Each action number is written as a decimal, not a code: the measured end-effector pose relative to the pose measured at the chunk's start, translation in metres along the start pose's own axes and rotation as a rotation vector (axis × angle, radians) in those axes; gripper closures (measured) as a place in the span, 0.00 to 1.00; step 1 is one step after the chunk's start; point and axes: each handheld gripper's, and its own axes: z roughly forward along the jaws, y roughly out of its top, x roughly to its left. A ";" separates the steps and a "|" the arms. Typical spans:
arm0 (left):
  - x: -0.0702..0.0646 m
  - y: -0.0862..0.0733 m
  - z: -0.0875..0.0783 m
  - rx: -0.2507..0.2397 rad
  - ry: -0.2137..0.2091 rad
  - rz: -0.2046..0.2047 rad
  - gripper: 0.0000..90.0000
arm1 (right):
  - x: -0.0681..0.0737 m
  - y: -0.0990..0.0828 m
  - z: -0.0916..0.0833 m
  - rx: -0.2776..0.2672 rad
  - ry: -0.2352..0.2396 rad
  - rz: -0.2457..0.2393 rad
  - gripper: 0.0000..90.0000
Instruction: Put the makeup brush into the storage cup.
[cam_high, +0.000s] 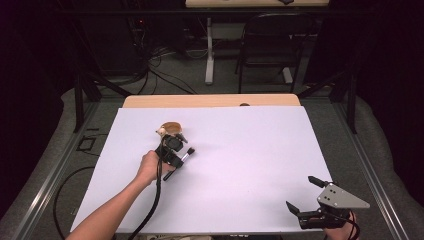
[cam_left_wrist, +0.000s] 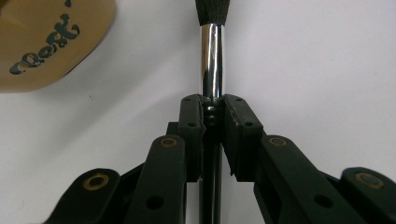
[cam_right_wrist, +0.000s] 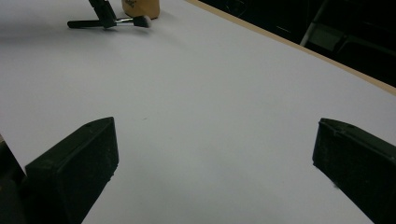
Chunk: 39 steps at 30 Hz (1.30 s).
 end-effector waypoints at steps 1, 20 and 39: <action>-0.001 0.000 -0.001 -0.010 0.005 0.004 0.87 | 0.000 0.000 0.000 -0.002 -0.001 0.000 0.00; -0.006 -0.005 -0.020 -0.136 0.002 0.041 0.87 | 0.000 0.000 0.001 0.003 -0.001 0.001 0.00; 0.000 -0.010 -0.037 -0.329 0.016 0.027 0.87 | 0.000 0.000 0.000 0.003 0.000 0.003 0.00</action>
